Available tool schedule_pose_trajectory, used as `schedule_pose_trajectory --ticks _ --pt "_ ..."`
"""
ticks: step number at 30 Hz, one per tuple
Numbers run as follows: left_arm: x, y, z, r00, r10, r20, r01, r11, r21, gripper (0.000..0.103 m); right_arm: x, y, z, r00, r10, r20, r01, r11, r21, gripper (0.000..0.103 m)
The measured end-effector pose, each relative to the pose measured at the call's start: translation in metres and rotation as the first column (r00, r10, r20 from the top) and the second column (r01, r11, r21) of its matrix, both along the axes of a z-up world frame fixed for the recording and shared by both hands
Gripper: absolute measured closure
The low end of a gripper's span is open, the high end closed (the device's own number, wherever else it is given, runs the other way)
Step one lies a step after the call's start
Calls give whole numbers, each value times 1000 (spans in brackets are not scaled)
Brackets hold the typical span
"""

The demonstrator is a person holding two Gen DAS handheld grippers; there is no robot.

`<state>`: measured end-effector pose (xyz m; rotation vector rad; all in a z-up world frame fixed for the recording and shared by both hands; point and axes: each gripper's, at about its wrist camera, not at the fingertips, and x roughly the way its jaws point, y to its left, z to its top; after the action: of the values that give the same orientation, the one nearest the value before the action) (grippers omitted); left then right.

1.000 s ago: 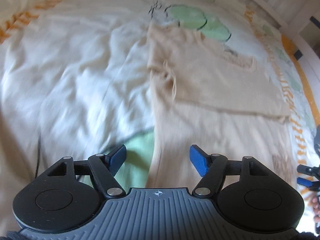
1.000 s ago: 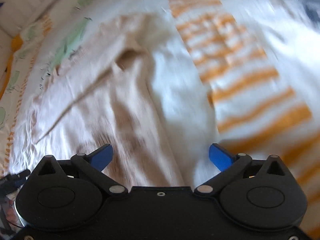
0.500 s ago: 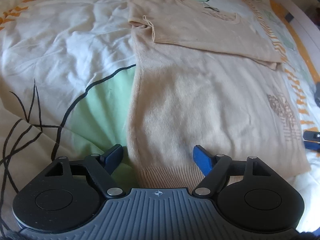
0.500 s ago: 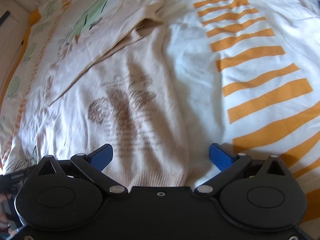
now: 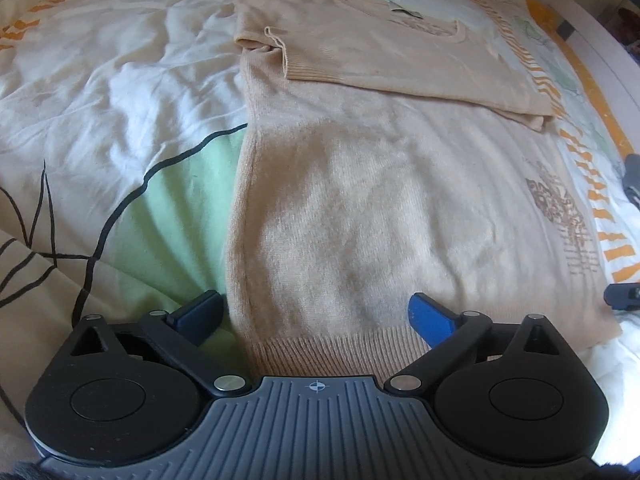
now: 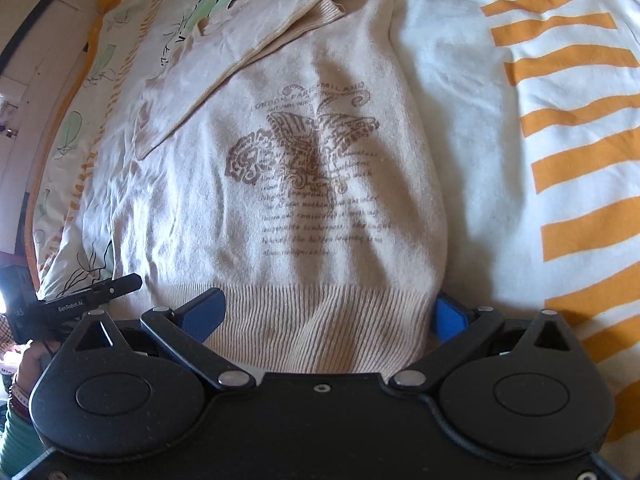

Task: Fold small clothes

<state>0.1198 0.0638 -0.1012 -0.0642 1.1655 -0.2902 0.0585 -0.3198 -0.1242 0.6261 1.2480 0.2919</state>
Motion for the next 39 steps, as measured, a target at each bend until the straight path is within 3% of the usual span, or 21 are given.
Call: schedule_pose_trajectory --ticks 12,15,19,22,24,25,27,33,36,39 --pt "-4 2 -1 1000 3 28 -3 1000 -2 4 -12 16 2 993 49 105 -36 992 -121 0" --pt "-6 2 1 999 16 44 -16 1000 3 9 -14 12 2 993 26 115 -15 995 -98 0" --pt "-9 7 4 997 48 65 -49 999 8 28 -15 6 2 993 0 120 8 997 -71 2" --pt "-11 12 6 993 87 81 -88 996 3 48 -17 9 5 993 5 121 6 996 -90 19" --pt "-12 16 9 989 117 90 -117 993 -11 66 -19 11 6 993 6 119 4 996 -88 44" --pt "-13 18 10 987 129 91 -127 991 -27 82 -20 12 7 993 2 118 8 996 -87 50" --pt "-15 22 13 986 145 87 -137 987 -86 92 -21 11 7 992 -3 123 10 998 -56 77" --pt "-26 25 23 975 175 141 -152 976 -157 96 -20 13 11 986 -19 166 18 1000 6 80" --pt "-23 25 21 975 179 128 -159 975 -157 96 -18 9 6 989 -52 140 49 999 20 77" --pt "-18 26 12 977 191 91 -177 974 -141 95 -15 9 -1 994 -66 92 69 997 -25 77"
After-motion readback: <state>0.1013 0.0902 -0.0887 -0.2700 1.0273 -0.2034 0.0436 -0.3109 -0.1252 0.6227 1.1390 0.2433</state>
